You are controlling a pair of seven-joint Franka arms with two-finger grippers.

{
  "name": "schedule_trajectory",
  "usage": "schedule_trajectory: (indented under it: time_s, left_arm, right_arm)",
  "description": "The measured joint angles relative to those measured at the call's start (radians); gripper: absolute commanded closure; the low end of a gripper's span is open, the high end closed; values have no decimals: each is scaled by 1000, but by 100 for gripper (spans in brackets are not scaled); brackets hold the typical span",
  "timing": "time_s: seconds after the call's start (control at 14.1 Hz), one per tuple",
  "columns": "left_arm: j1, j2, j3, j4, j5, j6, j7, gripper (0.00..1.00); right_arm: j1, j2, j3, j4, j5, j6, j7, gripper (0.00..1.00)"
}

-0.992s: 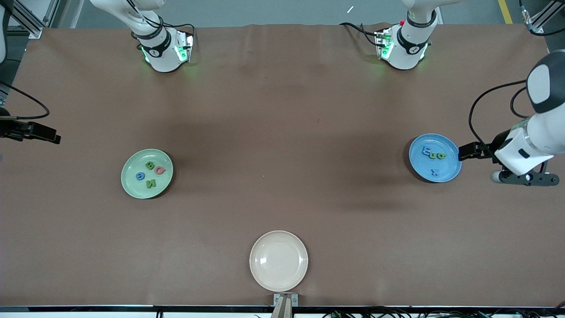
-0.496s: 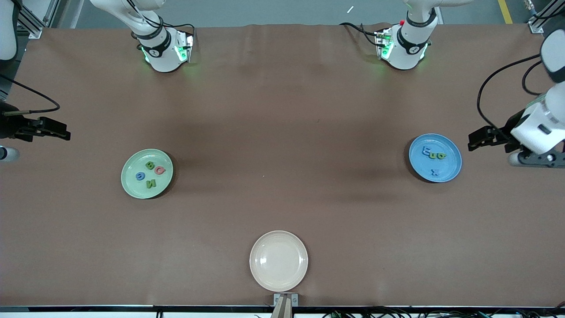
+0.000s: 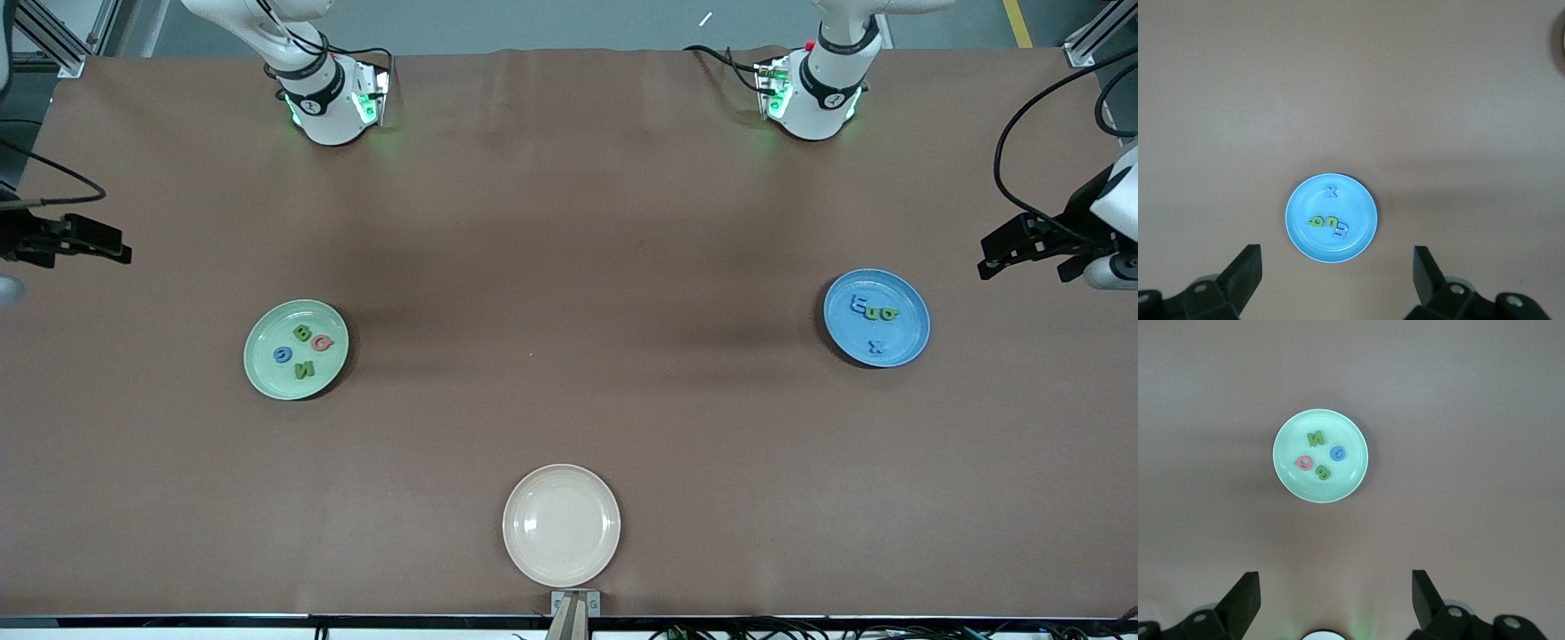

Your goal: Sort upper and lower case letters into plates

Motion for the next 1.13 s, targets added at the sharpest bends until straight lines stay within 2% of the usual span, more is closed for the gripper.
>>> schedule_trajectory:
  time_s: [0.64, 0.92, 1.13]
  left_arm:
    - [6, -43, 2, 4, -3, 1, 0, 0]
    - [10, -52, 4, 13, -3, -14, 0, 0]
    - [10, -54, 4, 71, -3, -123, -2, 0]
  right_arm:
    - [-3, -185, -1, -128, 1, -1, 0, 0]
    - [-3, -202, 0, -145, 2, 10, 0, 0]
    - [-3, -201, 1, -159, 3, 35, 0, 0]
